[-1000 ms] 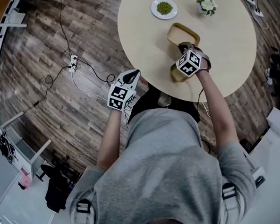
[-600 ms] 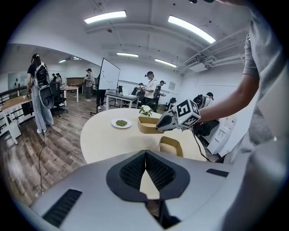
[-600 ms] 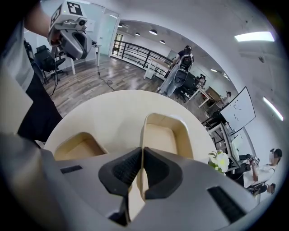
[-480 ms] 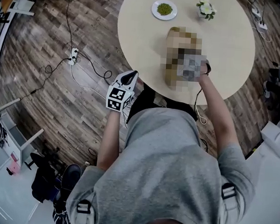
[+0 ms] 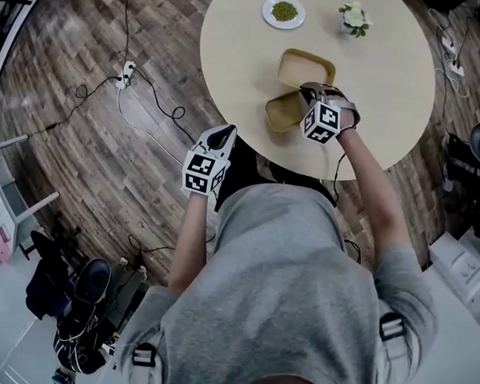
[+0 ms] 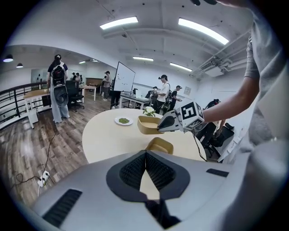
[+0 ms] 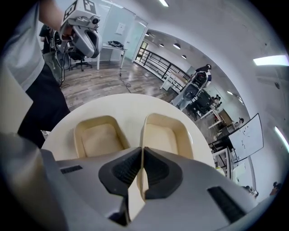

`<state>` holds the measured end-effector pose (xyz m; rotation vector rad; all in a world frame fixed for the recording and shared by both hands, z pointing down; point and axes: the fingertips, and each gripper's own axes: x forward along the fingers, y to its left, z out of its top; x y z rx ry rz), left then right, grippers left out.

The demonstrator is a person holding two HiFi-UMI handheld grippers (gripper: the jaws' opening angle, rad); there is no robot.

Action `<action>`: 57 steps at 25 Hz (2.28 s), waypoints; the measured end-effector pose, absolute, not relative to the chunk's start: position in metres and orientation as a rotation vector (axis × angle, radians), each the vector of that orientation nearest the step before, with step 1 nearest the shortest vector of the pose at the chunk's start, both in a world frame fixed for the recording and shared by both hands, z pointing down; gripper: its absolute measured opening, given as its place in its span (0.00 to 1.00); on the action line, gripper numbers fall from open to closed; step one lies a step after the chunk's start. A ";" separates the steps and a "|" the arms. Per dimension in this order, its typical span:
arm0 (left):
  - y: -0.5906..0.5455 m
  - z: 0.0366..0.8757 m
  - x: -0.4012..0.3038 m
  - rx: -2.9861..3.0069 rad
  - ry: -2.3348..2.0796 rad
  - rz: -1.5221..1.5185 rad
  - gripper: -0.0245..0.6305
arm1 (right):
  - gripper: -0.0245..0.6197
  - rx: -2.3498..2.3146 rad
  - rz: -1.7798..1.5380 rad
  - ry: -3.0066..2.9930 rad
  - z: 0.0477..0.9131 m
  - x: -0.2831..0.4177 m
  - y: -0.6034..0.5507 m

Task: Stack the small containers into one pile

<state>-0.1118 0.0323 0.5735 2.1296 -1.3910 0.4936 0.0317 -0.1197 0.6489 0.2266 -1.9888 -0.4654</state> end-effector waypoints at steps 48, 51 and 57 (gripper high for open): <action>0.126 0.574 -0.060 1.895 -1.669 0.413 0.07 | 0.07 -0.423 -0.677 -2.024 0.684 0.063 0.017; 0.125 0.573 -0.057 1.902 -1.660 0.422 0.07 | 0.12 -0.428 -0.626 -2.043 0.686 0.063 0.019; 0.122 0.571 -0.058 1.915 -1.648 0.437 0.07 | 0.28 -0.431 -0.474 -2.157 0.669 0.056 0.022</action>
